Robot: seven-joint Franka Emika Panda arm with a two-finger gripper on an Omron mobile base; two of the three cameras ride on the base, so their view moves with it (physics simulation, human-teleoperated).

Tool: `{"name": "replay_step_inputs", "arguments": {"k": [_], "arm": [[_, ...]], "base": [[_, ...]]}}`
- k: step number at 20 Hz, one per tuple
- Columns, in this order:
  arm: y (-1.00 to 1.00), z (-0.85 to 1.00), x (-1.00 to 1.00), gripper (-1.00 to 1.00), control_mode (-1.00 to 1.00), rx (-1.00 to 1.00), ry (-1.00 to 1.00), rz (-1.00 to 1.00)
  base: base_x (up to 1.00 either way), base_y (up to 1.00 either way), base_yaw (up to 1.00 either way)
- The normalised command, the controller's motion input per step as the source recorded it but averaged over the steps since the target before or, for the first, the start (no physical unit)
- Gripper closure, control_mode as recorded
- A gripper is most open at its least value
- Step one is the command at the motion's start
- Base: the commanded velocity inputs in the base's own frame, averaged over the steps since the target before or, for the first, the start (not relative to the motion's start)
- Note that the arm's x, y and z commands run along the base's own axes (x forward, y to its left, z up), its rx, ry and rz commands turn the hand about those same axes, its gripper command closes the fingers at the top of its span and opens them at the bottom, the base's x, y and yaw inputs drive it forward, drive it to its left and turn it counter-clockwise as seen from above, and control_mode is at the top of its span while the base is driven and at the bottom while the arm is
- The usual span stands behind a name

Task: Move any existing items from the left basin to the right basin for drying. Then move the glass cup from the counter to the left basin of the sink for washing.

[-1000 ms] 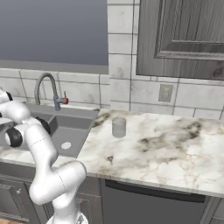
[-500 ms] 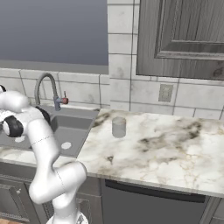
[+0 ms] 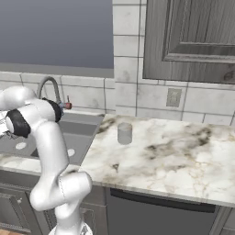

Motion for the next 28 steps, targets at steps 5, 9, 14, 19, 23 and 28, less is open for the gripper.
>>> {"name": "replay_step_inputs", "arguments": {"k": [5,9,14,19,23,28], "arm": [[-1.0,0.34,-0.45,1.0,-1.0,0.16,-0.13,0.0],[-0.99,0.36,-0.16,1.0,-1.0,0.21,-0.04,0.0],[-1.0,0.03,-0.09,1.0,-1.0,0.18,0.0,0.0],[-0.67,-0.03,0.23,1.0,-1.0,0.15,0.06,0.0],[-0.05,-0.04,0.73,1.0,-1.0,0.06,0.07,0.0],[0.0,-0.07,0.73,1.0,-1.0,0.0,0.07,0.0]], "base": [[0.0,0.0,0.0],[0.0,0.0,0.0],[0.0,0.0,0.0],[0.0,0.0,0.0],[0.0,0.0,0.0],[0.0,0.0,0.0]]}}
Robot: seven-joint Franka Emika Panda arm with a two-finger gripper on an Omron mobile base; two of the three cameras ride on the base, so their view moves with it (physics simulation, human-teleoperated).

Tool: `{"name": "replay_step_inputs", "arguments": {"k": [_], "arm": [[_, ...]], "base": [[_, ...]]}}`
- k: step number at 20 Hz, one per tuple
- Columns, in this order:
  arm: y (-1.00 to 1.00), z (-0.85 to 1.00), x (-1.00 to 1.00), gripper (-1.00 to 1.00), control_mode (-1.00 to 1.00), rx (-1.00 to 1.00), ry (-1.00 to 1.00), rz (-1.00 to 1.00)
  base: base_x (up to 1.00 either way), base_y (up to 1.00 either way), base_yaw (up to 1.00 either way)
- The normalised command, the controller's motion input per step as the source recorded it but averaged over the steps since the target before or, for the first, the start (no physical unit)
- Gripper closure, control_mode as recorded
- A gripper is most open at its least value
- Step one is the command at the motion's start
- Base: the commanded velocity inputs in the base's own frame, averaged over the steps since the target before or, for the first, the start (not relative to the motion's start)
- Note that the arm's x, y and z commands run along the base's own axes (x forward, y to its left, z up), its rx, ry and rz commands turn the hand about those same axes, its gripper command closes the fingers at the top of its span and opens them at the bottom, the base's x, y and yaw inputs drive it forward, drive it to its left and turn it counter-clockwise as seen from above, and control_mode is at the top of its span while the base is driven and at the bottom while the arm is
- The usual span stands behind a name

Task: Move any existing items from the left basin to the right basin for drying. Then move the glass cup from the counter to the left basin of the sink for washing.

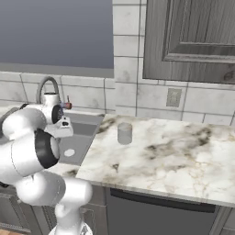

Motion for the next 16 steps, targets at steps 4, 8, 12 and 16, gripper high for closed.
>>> {"name": "replay_step_inputs", "arguments": {"k": [4,8,12,16], "arm": [[0.0,-0.36,0.56,1.0,-1.0,0.0,0.02,0.01],[0.0,-0.54,0.52,1.0,-1.0,0.0,0.01,0.0],[0.0,-0.53,0.42,1.0,-1.0,0.0,0.0,0.0],[0.0,-0.5,0.31,1.0,-1.0,0.0,0.0,0.0]], "base": [[0.0,0.0,0.0],[0.0,0.0,0.0],[0.0,0.0,0.0],[0.0,0.0,0.0]]}}
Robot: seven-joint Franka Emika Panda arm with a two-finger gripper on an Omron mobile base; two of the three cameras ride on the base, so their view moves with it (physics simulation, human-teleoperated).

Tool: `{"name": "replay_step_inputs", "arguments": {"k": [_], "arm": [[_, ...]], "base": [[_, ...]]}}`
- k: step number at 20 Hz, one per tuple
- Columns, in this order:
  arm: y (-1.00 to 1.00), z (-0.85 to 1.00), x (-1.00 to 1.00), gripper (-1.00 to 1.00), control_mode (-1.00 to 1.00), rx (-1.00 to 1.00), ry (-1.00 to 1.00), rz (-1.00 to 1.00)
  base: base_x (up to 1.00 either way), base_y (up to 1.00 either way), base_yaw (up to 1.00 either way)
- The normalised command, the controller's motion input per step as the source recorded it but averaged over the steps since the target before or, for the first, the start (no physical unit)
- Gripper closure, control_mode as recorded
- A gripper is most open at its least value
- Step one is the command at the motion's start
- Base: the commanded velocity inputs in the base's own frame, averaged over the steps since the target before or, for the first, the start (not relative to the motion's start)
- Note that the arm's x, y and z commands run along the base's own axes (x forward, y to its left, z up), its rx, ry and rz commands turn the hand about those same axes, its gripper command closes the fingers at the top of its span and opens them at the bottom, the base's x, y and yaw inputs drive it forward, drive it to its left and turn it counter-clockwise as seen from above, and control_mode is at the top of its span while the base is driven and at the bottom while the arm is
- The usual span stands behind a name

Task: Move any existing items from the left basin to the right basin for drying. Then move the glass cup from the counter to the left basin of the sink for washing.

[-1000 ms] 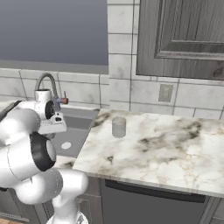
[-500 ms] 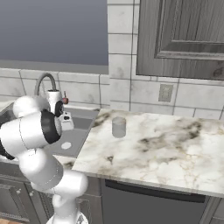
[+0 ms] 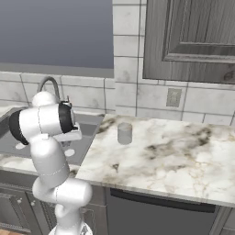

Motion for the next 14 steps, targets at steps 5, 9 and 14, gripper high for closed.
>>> {"name": "replay_step_inputs", "arguments": {"k": [5,9,14], "arm": [[0.03,-0.4,0.21,1.0,-1.0,0.0,0.0,0.0],[0.1,-0.31,0.21,1.0,-1.0,0.0,0.0,-0.01],[0.01,-0.33,0.21,1.0,-1.0,0.0,0.0,-0.02]], "base": [[0.0,0.0,0.0],[0.0,0.0,0.0],[0.0,0.0,0.0]]}}
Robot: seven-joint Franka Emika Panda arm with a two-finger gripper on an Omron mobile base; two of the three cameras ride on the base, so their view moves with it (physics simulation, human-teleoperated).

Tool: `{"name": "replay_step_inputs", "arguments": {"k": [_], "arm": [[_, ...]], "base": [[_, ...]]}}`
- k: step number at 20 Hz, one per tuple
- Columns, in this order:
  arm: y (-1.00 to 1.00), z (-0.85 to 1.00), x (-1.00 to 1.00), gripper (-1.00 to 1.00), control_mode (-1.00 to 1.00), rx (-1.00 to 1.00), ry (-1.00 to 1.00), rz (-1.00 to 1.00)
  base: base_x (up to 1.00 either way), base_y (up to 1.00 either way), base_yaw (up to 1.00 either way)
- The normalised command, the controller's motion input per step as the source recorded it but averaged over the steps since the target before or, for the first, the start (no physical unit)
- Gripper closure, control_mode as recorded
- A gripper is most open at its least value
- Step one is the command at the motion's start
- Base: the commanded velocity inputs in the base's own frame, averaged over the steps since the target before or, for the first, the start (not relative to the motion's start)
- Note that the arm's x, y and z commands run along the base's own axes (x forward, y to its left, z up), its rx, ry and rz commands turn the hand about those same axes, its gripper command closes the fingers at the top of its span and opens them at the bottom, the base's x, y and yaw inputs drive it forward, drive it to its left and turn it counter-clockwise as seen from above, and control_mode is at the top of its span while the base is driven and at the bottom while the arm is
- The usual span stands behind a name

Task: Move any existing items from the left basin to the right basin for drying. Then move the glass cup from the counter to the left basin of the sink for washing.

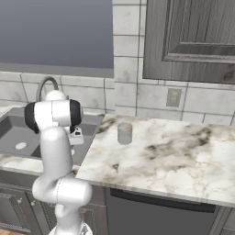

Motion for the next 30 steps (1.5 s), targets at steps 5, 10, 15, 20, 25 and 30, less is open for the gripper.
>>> {"name": "replay_step_inputs", "arguments": {"k": [5,10,15,20,25,30], "arm": [[0.0,-0.27,0.23,1.0,-1.0,0.0,0.0,-0.04],[0.0,-0.25,0.24,1.0,-1.0,0.0,0.0,-0.03],[0.06,-0.2,0.3,1.0,-1.0,-0.03,0.01,-0.01],[0.1,0.0,0.12,-1.0,-1.0,-0.01,0.11,0.0],[0.0,0.08,0.0,-1.0,-1.0,0.0,0.01,-0.04],[0.0,0.56,-0.03,-1.0,-1.0,0.0,0.05,-0.08]], "base": [[0.0,0.0,0.0],[0.0,0.0,0.0],[0.0,0.0,0.0],[0.0,0.0,0.0],[0.0,0.0,0.0],[0.0,0.0,0.0]]}}
